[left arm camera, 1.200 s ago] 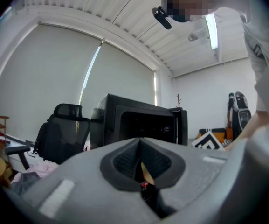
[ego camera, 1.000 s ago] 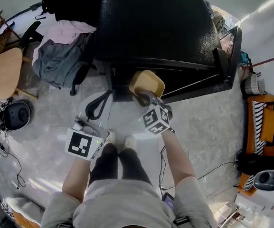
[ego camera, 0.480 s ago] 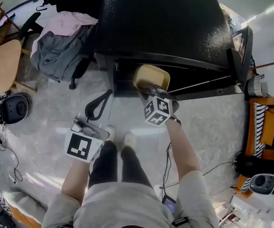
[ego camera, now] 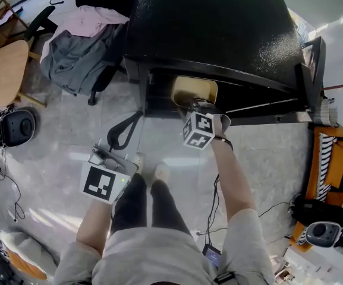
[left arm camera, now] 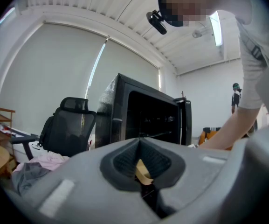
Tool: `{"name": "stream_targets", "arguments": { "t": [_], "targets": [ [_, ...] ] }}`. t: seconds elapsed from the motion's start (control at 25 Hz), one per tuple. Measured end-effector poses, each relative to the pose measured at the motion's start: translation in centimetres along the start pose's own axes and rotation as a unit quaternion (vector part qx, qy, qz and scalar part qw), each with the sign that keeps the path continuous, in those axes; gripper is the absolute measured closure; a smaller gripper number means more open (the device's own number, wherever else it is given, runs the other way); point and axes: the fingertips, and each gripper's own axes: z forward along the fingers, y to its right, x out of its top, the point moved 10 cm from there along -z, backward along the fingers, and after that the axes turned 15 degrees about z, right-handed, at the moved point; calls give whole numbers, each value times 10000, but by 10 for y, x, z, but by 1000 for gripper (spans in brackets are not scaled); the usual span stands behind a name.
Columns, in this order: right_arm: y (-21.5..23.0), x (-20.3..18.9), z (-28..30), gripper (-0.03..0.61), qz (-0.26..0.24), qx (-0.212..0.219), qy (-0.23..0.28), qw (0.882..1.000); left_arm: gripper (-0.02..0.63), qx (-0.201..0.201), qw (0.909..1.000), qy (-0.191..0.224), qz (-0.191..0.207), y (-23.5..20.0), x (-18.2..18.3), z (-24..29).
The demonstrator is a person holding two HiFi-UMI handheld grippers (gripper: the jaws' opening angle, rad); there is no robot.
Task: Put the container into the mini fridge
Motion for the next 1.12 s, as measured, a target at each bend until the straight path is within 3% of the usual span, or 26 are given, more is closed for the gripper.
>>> {"name": "stream_targets", "arguments": {
  "t": [0.4, 0.68, 1.12],
  "targets": [
    [14, 1, 10, 546, -645, -87, -348, 9973, 612, 64, 10000, -63, -25, -1, -4, -1],
    [22, -1, 7, 497, -657, -158, -325, 9972, 612, 108, 9999, -61, -33, -2, -5, 2],
    [33, -3, 0, 540, -1064, -262, -312, 9935, 612, 138, 9999, -79, -33, -3, -5, 9]
  ]
}}
